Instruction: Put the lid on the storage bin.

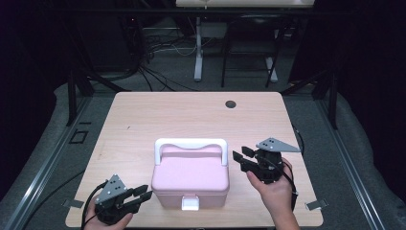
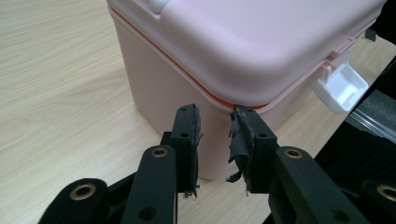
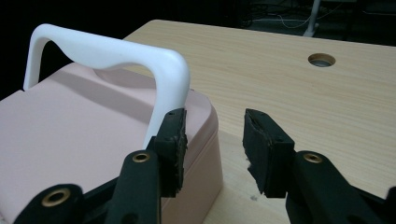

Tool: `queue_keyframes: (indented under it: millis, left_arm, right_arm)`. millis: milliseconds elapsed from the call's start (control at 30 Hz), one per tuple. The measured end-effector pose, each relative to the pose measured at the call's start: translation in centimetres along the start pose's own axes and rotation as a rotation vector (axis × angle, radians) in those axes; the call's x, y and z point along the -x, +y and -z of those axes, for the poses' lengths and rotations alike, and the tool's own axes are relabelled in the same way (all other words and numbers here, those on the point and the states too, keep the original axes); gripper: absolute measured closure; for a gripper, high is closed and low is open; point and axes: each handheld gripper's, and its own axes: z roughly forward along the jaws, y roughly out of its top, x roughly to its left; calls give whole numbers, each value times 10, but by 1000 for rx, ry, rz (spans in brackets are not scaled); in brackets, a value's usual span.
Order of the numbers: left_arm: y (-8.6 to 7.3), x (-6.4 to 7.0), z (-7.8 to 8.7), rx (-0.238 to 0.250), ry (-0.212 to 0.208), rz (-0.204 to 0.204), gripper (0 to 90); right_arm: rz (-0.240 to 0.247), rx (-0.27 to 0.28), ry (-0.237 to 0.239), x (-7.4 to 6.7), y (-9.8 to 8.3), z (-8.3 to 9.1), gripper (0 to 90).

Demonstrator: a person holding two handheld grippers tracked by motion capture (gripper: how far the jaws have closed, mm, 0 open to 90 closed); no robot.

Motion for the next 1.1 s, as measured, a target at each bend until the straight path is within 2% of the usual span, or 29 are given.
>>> queue_keyframes:
  millis: [67, 100, 133, 333, 600, 1100]
  left_arm:
    - [-1, 0, 0, -6, 16, 1, 705]
    - [-1, -2, 0, 2, 16, -2, 704]
    - [-1, -3, 0, 9, 12, 11, 702]
    - [-1, -4, -1, 7, 15, 6, 698]
    - [-1, -8, -2, 16, 21, 33, 655]
    - [4, -16, -7, 32, 31, 53, 612]
  right_arm:
    - [0, 0, -1, 0, 0, 0, 594]
    - [-1, 1, -1, 1, 0, 0, 594]
    - [0, 2, -1, 1, 0, 0, 594]
    - [-1, 3, -1, 1, 0, 0, 594]
    - [-3, 0, 0, 1, -1, 0, 594]
    - [-11, 3, -6, 4, -1, 2, 591]
